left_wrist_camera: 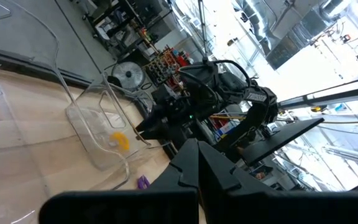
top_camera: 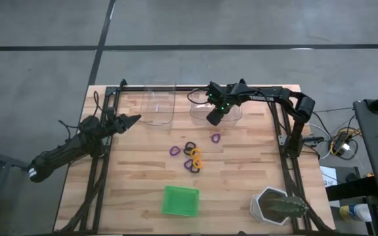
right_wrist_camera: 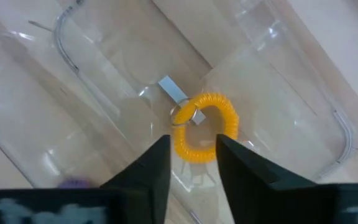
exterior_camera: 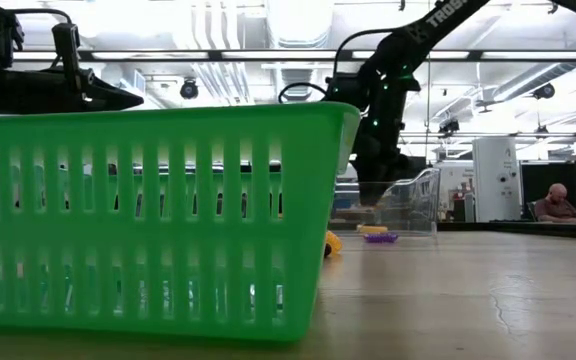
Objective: Sort spring keychains
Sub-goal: Put the top yellow spring keychain into the right transparent bin
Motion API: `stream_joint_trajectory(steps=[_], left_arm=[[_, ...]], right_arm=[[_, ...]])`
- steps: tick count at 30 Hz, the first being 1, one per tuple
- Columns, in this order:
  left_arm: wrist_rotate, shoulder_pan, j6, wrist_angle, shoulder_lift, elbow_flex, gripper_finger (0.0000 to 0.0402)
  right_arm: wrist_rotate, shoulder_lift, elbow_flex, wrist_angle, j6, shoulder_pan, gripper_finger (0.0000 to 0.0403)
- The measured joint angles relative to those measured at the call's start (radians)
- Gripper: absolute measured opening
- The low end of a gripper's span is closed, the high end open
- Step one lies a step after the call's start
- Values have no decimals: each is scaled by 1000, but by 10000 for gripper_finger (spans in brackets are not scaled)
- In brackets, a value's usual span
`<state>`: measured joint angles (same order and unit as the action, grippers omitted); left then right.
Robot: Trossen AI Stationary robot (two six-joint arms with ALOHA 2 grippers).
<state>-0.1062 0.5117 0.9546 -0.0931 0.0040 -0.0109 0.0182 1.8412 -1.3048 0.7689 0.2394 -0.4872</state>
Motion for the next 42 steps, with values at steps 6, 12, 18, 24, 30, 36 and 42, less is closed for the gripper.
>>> stream_joint_trajectory(steps=[6, 12, 18, 24, 30, 36, 42], left_arm=[[0, 0, 21, -7, 0, 0, 0], [0, 0, 45, -11, 0, 0, 0], [0, 0, 38, -11, 0, 0, 0], [0, 0, 37, -11, 0, 0, 0], [0, 0, 34, -10, 0, 0, 0], [0, 0, 33, -10, 0, 0, 0], [0, 0, 33, -10, 0, 0, 0]], right_arm=[[-9, -31, -12, 3, 1, 8, 174], [-130, -47, -65, -11, -48, 62, 189], [-175, -48, -103, -29, -115, 165, 189], [-176, -48, -107, -56, -209, 276, 187], [-176, -46, -101, -87, -292, 369, 177], [-176, -39, -79, -179, -296, 422, 171], [-173, -39, -46, -237, -294, 431, 171]])
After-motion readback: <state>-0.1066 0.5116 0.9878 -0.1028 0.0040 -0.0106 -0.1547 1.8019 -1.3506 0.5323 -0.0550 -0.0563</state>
